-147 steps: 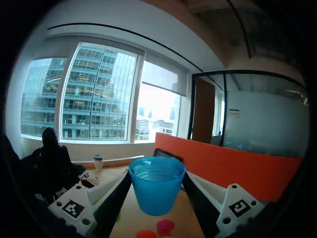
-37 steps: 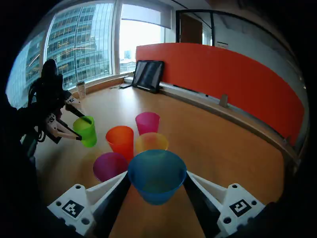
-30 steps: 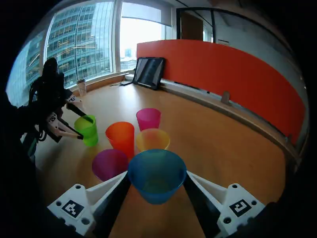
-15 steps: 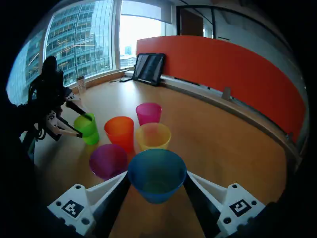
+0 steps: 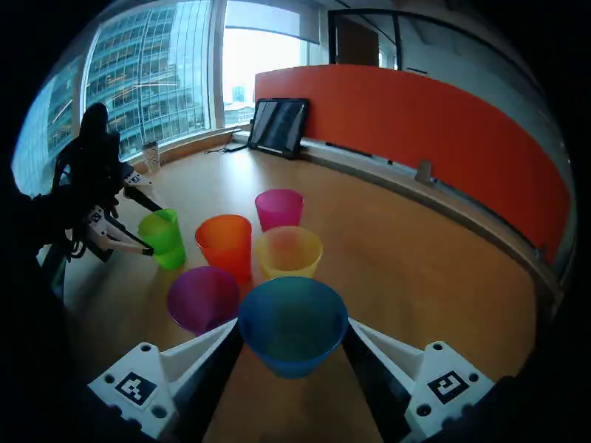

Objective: Pour water

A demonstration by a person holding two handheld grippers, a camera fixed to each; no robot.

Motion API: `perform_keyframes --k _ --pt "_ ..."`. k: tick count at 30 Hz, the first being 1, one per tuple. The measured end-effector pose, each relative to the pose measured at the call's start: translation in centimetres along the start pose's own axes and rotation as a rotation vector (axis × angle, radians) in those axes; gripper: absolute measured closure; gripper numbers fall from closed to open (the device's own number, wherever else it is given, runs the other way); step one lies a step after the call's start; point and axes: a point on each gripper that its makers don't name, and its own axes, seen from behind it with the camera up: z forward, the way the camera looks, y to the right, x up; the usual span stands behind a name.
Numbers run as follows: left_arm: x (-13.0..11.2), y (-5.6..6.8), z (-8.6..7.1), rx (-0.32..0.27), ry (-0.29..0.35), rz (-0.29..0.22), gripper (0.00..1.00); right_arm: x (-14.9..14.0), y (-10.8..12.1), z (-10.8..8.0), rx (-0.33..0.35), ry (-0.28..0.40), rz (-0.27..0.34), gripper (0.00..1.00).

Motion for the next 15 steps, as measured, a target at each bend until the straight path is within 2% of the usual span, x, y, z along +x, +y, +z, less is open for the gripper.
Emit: perform_keyframes --k 15 --pt "-1.0 -0.5 -1.0 0.021 -0.005 -0.008 0.03 -1.8 -0.5 0.9 0.005 -0.015 0.021 0.08"
